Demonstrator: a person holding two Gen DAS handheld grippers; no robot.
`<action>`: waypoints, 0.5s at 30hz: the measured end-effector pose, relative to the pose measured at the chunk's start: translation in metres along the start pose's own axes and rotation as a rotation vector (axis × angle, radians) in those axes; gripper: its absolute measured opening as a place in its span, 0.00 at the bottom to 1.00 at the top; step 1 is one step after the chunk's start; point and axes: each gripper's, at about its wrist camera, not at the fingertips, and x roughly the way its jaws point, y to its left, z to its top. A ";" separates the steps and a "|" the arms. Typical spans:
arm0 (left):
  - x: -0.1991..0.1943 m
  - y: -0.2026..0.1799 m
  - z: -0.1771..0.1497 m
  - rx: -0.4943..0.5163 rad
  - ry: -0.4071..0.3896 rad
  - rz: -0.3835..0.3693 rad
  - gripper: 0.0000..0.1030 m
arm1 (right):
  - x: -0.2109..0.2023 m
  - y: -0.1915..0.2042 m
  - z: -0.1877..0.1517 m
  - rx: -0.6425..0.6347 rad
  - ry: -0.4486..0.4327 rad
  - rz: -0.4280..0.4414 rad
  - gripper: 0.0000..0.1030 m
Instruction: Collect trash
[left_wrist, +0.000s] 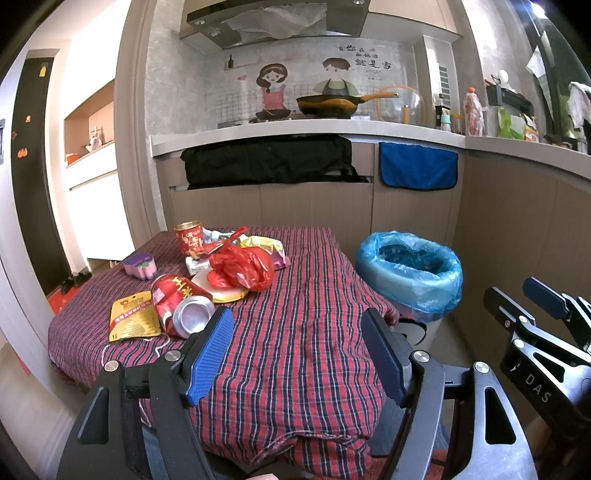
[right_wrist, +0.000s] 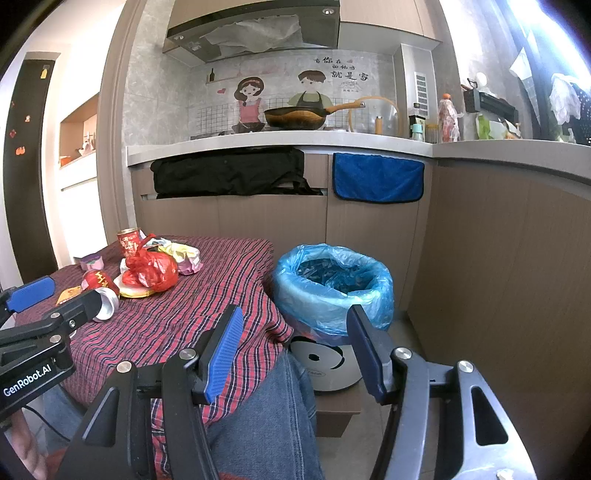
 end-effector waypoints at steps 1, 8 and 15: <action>0.000 0.000 0.001 0.000 -0.001 0.000 0.70 | -0.001 -0.001 0.001 -0.001 -0.001 0.000 0.54; 0.000 0.000 0.000 -0.002 0.000 0.000 0.70 | 0.000 0.000 0.000 -0.002 -0.001 -0.001 0.54; 0.000 0.001 0.001 -0.002 0.001 -0.001 0.70 | 0.000 0.001 0.000 -0.003 -0.002 -0.002 0.54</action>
